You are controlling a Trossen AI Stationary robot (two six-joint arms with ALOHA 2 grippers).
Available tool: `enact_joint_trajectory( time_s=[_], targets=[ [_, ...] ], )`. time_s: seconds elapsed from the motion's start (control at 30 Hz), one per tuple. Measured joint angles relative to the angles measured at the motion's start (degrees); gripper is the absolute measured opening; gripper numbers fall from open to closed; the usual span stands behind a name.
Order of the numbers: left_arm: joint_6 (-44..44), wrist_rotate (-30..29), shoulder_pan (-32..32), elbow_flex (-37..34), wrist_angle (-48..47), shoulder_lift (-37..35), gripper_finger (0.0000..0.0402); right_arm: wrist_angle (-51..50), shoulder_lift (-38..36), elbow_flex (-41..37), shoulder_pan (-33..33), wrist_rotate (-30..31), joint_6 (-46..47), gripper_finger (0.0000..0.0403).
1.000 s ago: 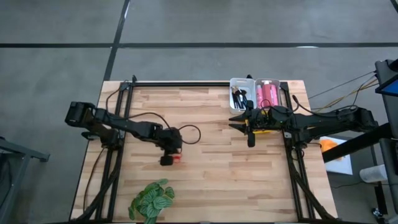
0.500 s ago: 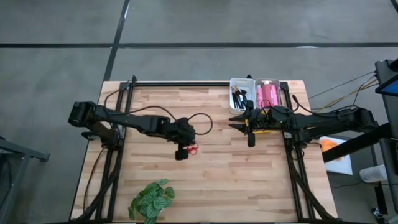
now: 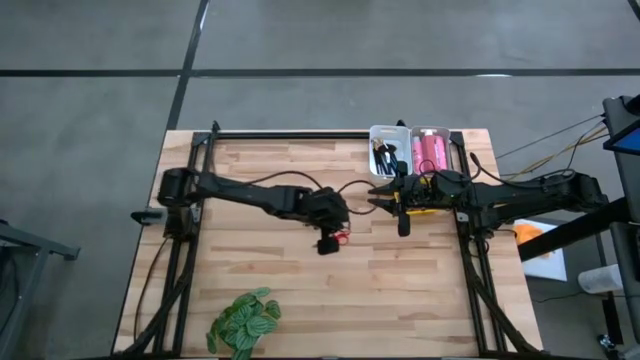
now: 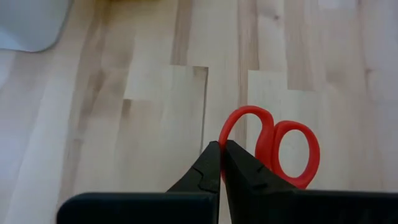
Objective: Pick & Place Paint Supplies
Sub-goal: Put the red scissors into the yellow bin
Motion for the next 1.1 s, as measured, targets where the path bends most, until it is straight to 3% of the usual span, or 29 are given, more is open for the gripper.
enact_joint_trajectory(
  time_s=[0.37,1.1],
  targets=[
    [-4.47,0.01,-0.06,3.39,2.7,9.82,0.0007,-0.07,0.04,-0.02,0.0,0.0,0.0,0.0107],
    [-8.04,0.01,-0.03,3.02,5.59,13.18,0.0007,-1.61,0.09,-0.07,0.0,0.0,0.0,0.0107]
  ],
)
